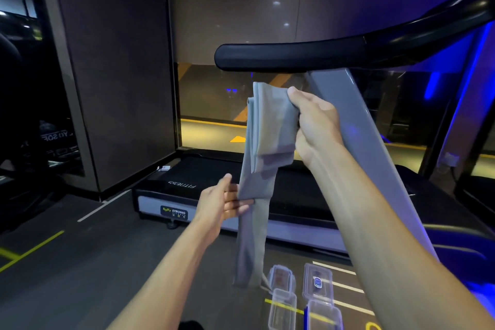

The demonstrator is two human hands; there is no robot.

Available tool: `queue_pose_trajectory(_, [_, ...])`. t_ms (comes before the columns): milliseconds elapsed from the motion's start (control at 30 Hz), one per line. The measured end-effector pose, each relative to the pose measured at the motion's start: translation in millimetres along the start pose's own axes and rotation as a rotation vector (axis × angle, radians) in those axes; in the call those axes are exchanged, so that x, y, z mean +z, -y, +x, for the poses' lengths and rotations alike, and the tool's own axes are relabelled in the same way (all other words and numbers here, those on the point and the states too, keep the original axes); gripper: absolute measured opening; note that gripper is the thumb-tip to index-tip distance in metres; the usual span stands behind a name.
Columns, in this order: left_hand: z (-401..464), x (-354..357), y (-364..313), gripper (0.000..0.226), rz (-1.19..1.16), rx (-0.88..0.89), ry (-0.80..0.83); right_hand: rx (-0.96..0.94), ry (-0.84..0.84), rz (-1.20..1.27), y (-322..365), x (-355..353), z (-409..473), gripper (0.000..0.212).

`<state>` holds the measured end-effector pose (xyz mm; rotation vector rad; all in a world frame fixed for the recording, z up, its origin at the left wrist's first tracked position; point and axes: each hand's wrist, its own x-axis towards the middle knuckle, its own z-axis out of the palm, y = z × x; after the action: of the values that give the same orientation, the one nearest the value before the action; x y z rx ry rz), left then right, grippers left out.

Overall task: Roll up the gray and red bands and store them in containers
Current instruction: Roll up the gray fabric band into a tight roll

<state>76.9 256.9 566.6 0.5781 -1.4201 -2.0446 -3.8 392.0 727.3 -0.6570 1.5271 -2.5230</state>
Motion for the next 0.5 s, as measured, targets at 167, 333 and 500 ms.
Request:
queue_pose_trajectory(167, [15,-8,-8,0.016,0.076,-0.055,0.009,0.011,0.130,0.012,-21,-25,-53,0.011])
queue_pose_trajectory(333, [16,-25,-4,0.018,0.203,-0.013,0.034,0.060,0.243,-0.033,-60,-57,-114,0.016])
queue_pose_trajectory(500, [15,-27,-6,0.033,0.281,0.077,0.003,0.132,0.244,-0.070,-116,-81,-148,0.039])
